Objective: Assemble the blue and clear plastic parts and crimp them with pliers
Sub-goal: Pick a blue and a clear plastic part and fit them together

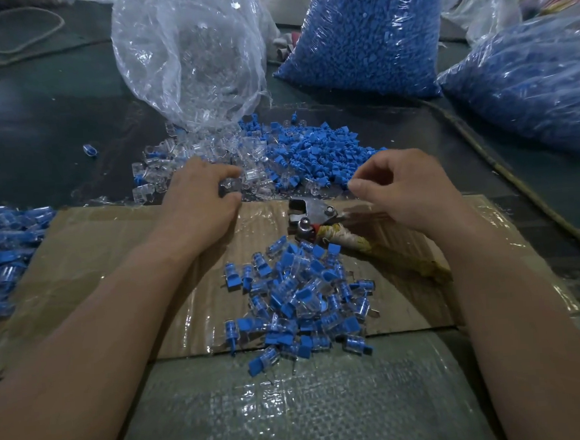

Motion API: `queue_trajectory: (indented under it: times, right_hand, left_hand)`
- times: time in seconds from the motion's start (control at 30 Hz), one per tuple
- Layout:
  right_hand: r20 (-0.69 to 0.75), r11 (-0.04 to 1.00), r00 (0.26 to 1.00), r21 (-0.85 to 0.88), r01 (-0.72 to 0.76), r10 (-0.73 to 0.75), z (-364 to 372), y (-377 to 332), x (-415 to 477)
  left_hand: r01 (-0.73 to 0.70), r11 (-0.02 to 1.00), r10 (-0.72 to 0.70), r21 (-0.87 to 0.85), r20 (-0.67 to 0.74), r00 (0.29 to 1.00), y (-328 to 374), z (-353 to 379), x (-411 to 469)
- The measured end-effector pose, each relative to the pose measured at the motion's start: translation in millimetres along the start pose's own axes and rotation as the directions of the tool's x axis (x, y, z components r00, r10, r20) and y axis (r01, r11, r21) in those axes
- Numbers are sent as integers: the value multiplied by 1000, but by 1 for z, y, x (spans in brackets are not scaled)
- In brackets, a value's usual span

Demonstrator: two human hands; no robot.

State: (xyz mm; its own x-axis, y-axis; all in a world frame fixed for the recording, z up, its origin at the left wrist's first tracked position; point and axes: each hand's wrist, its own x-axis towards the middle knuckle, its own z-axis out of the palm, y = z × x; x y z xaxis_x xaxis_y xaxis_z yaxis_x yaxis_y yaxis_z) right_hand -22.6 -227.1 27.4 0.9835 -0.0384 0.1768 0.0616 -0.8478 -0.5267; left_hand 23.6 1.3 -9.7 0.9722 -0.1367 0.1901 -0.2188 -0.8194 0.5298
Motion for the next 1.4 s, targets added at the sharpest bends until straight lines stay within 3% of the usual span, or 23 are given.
queue_trajectory:
  times: [0.13, 0.23, 0.4, 0.53, 0.77, 1.0, 1.17, 1.23, 1.3, 1.33, 1.4]
  right_hand:
    - [-213, 996, 973, 35, -87, 93, 0, 8, 5]
    - [-269, 990, 953, 58, -128, 139, 1, 11, 7]
    - [-209, 991, 968, 20, -134, 135, 6, 15, 11]
    - [-86, 986, 993, -140, -94, 82, 17, 16, 17]
    - [55, 966, 997, -256, -37, 53, 23, 16, 21]
    - [27, 973, 1000, -230, 0, 6, 24, 15, 22]
    - [10, 980, 1000, -198, 25, -24, 26, 15, 21]
    - [-58, 989, 997, -142, 39, -48, 24, 13, 19]
    - [-139, 998, 989, -42, 46, -51, 21, 10, 17]
    - [-160, 999, 986, 21, 46, -42, 19, 8, 16]
    - [-157, 987, 987, 156, 46, -21, 15, 3, 12]
  left_hand:
    - [3, 1000, -4, -21, -30, 1000, 1, -1, 0]
    - [11, 999, -12, -33, -37, 999, 0, -1, 0]
    - [-13, 996, 1, -85, -146, 989, 0, -1, 1]
    - [-27, 992, -3, -122, -241, 970, 2, -1, 1]
    - [-64, 992, 39, -106, -223, 974, 2, -1, -2]
    - [-49, 998, 47, -42, -59, 997, -1, -1, -1]
    - [-32, 995, 22, -98, -106, 994, 1, -1, -3]
    - [64, 928, -101, -366, -82, 992, 3, -2, -5]
    - [206, 666, -213, -717, 82, 974, 9, -9, -8]
    - [247, 529, -206, -812, 159, 965, 11, -12, -8]
    - [266, 402, -135, -876, 231, 964, 14, -18, -8]
